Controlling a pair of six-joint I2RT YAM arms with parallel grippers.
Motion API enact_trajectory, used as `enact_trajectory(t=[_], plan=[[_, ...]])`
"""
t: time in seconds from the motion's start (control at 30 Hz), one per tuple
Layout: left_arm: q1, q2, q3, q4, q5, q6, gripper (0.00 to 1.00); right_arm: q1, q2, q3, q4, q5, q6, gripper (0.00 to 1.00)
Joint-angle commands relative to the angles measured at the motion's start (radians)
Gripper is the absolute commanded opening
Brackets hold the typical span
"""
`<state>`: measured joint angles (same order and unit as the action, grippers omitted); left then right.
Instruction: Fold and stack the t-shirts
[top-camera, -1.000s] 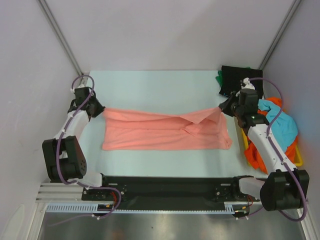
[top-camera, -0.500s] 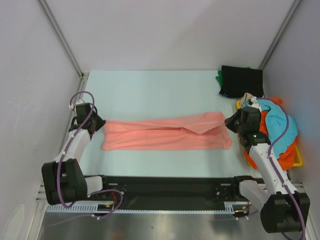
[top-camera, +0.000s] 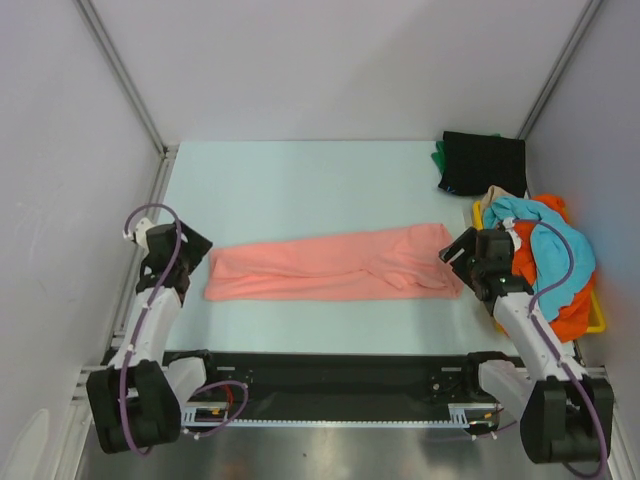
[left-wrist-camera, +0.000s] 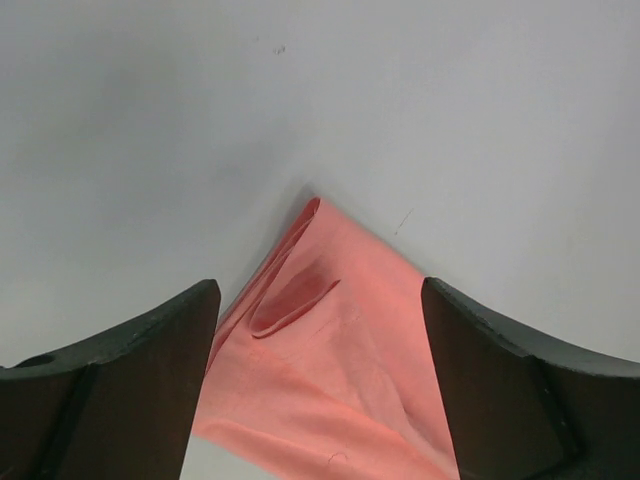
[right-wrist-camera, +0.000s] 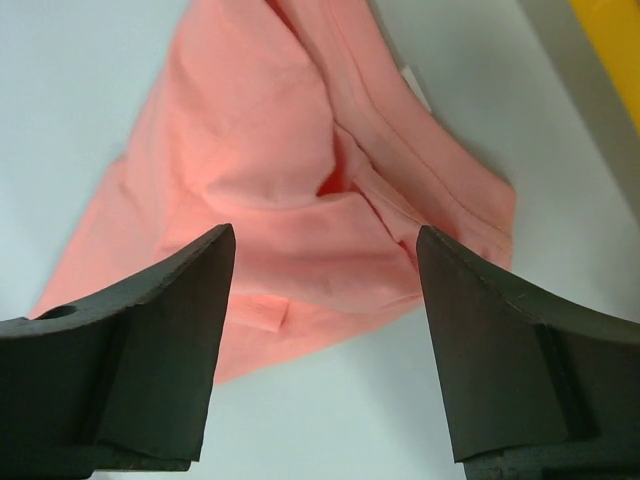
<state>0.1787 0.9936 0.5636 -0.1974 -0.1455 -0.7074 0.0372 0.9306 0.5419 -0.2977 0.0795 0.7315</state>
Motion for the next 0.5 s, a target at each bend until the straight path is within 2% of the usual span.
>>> enact_trajectory(t=[0.0, 0.23, 0.33, 0.4, 0.43, 0.47], plan=[[-0.007, 0.074, -0.013, 0.041, 0.075, -0.004, 0.87, 0.007, 0.105, 0.013, 0.048, -0.041, 0.037, 0.78], [-0.042, 0.201, -0.051, 0.101, 0.129, 0.013, 0.87, 0.081, 0.333, 0.015, 0.127, -0.069, 0.058, 0.78], [-0.059, 0.263, -0.048, 0.119, 0.138, 0.014, 0.85, 0.108, 0.416, 0.018, 0.173, -0.069, 0.060, 0.73], [-0.068, 0.301, -0.054, 0.151, 0.175, 0.017, 0.80, 0.124, 0.468, 0.021, 0.212, -0.095, 0.060, 0.55], [-0.070, 0.312, -0.063, 0.164, 0.179, 0.019, 0.77, 0.128, 0.484, 0.021, 0.244, -0.096, 0.060, 0.42], [-0.071, 0.321, -0.067, 0.176, 0.187, 0.019, 0.72, 0.132, 0.499, 0.026, 0.253, -0.099, 0.057, 0.23]])
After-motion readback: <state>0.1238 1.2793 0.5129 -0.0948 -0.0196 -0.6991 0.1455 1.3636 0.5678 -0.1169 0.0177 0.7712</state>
